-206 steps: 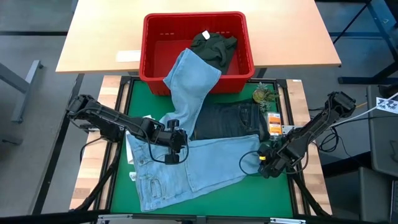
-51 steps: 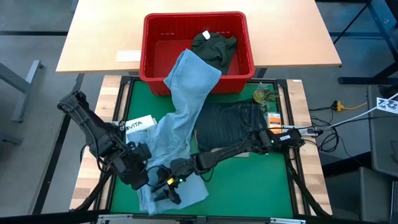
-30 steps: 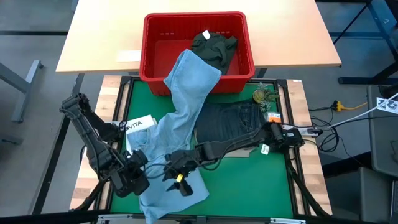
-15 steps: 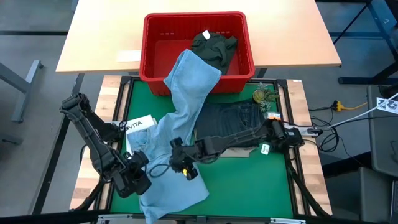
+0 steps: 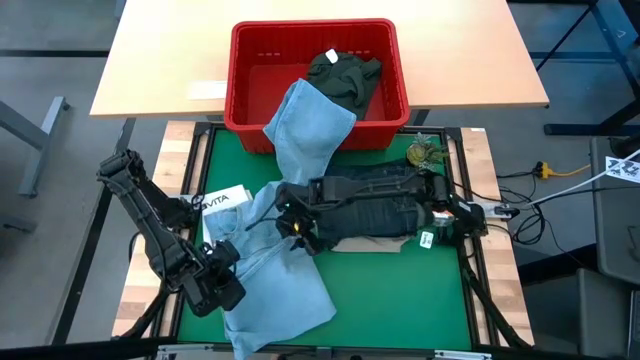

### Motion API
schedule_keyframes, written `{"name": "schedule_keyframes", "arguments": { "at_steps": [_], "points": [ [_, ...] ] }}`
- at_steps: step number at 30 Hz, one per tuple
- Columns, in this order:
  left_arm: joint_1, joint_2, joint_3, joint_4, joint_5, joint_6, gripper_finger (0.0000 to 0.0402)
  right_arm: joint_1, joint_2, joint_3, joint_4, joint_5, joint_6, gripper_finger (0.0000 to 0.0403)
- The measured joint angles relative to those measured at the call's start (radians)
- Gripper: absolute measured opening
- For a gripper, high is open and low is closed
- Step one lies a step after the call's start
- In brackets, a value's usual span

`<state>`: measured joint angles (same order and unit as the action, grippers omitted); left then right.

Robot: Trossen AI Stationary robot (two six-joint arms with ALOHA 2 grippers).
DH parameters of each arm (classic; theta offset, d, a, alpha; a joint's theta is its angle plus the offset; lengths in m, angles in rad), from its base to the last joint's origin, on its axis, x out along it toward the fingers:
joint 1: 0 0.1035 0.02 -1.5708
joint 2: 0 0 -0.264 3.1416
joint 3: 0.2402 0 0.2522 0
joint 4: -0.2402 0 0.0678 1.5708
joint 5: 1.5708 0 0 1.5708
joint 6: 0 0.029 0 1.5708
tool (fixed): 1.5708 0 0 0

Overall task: Fold Laundry from Bin
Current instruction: Fold the light blue jeans

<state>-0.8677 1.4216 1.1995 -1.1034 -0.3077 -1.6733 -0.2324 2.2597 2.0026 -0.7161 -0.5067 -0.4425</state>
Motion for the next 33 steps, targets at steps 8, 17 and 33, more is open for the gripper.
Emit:
{"name": "schedule_keyframes", "arguments": {
  "at_steps": [8,17,33],
  "points": [
    [0.033,0.000,0.000,0.004,-0.002,0.000,0.0130,0.006,0.023,-0.001,0.034,0.028,-0.033,0.0209],
    [0.039,-0.001,0.000,0.072,0.010,0.000,0.0130,0.039,0.085,-0.002,0.055,0.069,-0.036,0.0209],
    [0.010,-0.001,0.000,0.127,0.051,0.001,0.0130,0.042,0.085,-0.001,-0.087,0.052,-0.037,0.0061]
  ]
}}
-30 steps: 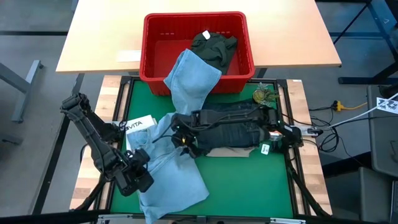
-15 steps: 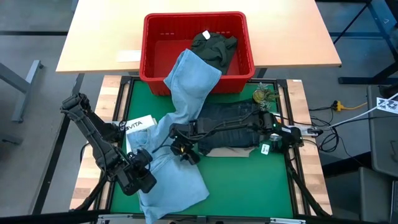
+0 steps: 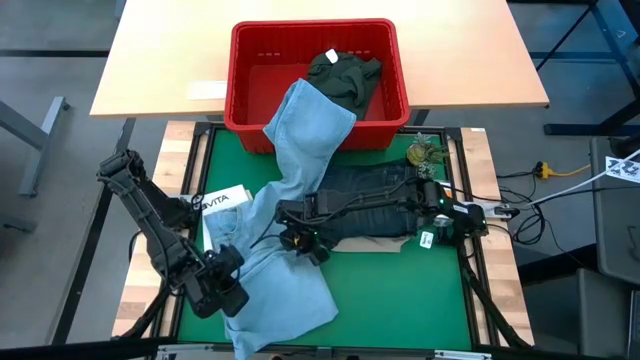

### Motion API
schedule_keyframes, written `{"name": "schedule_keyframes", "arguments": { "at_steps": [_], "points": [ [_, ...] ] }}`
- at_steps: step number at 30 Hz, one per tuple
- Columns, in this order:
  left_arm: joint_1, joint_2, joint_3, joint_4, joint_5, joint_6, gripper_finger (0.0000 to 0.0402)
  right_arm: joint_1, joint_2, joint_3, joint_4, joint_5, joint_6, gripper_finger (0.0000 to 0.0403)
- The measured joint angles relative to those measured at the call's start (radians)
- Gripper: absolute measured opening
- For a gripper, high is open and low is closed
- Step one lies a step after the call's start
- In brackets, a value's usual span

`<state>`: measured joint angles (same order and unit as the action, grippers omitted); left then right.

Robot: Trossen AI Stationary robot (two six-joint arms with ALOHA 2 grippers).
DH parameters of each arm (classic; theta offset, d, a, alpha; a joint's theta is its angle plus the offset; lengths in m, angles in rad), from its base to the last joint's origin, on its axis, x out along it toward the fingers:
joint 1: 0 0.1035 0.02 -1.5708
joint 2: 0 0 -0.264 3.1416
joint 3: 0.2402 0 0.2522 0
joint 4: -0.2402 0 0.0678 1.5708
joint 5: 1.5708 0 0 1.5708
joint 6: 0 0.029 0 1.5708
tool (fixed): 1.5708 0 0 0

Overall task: Fold Laundry from Bin
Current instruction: Fold the light blue jeans

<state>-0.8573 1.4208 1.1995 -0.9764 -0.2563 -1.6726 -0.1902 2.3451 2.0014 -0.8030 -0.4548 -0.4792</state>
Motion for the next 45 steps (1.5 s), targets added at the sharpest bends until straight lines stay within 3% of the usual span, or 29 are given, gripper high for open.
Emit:
{"name": "schedule_keyframes", "arguments": {
  "at_steps": [4,11,19,26,29,35,39,45],
  "points": [
    [-0.001,0.000,0.000,-0.011,0.000,0.002,0.0130,0.000,0.000,0.000,-0.003,0.001,-0.001,0.0010],
    [0.000,0.000,0.000,-0.052,0.009,0.006,0.0130,0.001,0.000,0.000,-0.026,0.001,0.001,0.0038],
    [0.003,0.019,-0.022,-0.030,0.076,0.004,0.0130,0.001,0.000,0.000,-0.056,0.001,0.000,0.0007],
    [0.006,0.033,-0.089,0.069,0.162,0.006,0.0128,0.001,0.000,0.000,-0.120,0.001,0.000,0.0019],
    [0.013,0.033,-0.090,0.019,0.162,0.007,0.0107,0.001,-0.001,0.000,-0.180,0.007,-0.001,0.0009],
    [0.035,0.033,-0.090,-0.074,0.199,0.007,0.0014,0.001,-0.003,0.002,-0.271,0.121,0.035,0.0016],
    [0.048,0.033,-0.090,-0.114,0.236,0.025,0.0012,0.002,-0.003,0.003,-0.272,0.184,0.134,0.0015],
    [0.071,0.033,-0.090,-0.143,0.247,0.119,0.0011,-0.013,-0.047,0.001,-0.274,0.213,0.156,0.0005]
  ]
}}
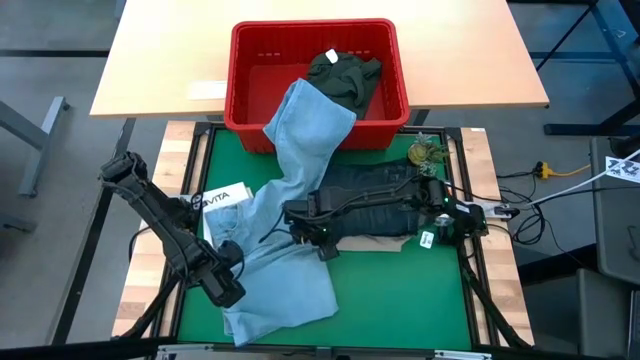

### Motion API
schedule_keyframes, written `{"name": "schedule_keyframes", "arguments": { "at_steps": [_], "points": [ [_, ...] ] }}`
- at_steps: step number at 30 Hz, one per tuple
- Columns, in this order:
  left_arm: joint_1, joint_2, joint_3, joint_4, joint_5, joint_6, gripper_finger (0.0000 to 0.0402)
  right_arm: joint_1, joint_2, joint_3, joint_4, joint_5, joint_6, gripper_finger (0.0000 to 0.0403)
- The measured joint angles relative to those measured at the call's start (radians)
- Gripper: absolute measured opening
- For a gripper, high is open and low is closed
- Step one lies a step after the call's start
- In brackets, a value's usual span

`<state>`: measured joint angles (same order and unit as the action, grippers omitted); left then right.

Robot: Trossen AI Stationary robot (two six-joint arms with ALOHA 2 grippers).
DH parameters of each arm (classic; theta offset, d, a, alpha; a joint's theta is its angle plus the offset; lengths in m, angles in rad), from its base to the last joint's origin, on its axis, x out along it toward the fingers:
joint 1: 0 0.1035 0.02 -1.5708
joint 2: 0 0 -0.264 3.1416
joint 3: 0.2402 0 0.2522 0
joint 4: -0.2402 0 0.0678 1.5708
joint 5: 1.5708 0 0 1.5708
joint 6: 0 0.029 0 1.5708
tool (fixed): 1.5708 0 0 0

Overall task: Fold Laundry from Bin
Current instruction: Fold the light blue jeans

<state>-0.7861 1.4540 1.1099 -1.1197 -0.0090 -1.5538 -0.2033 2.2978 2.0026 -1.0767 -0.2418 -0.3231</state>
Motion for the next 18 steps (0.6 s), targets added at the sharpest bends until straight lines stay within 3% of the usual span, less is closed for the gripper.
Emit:
{"name": "schedule_keyframes", "arguments": {
  "at_steps": [8,18],
  "points": [
    [0.023,0.040,0.000,-0.007,-0.036,0.117,0.0022,-0.007,-0.019,-0.002,0.033,0.211,0.035,0.0021],
    [0.029,0.157,0.000,-0.048,-0.007,0.117,0.0029,-0.006,-0.014,-0.002,0.045,0.231,0.031,0.0024]
  ]
}}
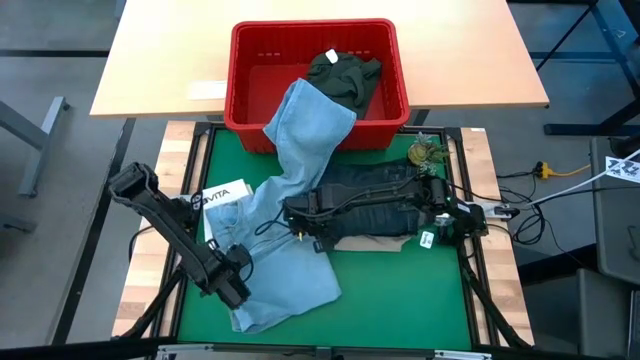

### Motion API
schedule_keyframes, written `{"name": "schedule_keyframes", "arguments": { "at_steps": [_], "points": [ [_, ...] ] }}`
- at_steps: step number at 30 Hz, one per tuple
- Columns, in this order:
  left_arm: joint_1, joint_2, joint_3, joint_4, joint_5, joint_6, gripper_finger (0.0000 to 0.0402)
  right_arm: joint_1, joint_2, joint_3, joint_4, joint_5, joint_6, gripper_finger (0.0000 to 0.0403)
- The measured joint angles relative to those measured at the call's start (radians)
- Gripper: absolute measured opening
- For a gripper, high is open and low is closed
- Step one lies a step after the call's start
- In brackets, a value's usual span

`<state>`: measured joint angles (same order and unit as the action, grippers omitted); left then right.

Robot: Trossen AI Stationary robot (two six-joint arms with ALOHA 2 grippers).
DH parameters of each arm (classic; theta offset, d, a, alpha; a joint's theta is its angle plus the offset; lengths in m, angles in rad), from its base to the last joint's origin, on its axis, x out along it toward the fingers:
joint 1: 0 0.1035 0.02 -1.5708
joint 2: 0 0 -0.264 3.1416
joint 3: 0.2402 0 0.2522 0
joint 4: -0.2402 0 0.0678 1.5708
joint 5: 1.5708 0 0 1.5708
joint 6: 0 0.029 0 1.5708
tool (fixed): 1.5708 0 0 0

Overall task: Fold Laundry from Bin
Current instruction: Fold the light blue jeans

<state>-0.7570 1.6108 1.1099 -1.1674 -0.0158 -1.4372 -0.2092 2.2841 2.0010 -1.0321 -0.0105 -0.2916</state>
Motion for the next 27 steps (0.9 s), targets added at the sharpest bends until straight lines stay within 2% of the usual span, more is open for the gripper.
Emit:
{"name": "schedule_keyframes", "arguments": {
  "at_steps": [5,8,17,21,27],
  "points": [
    [0.000,0.035,0.000,0.000,0.027,0.005,0.0030,0.000,0.002,0.000,-0.002,0.000,0.000,0.0042],
    [0.000,0.035,0.000,-0.001,0.030,0.005,0.0037,0.000,0.002,0.000,-0.004,0.000,0.000,0.0067],
    [0.010,0.034,0.000,-0.017,0.051,-0.009,0.0129,0.000,0.002,0.000,0.009,0.002,-0.003,0.0171],
    [0.037,0.027,0.000,-0.050,0.101,-0.029,0.0135,-0.001,0.000,0.040,-0.022,0.017,-0.005,0.0182],
    [0.061,-0.026,0.000,-0.058,0.112,-0.014,0.0130,-0.001,-0.004,0.149,-0.045,0.046,-0.028,0.0180]
  ]
}}
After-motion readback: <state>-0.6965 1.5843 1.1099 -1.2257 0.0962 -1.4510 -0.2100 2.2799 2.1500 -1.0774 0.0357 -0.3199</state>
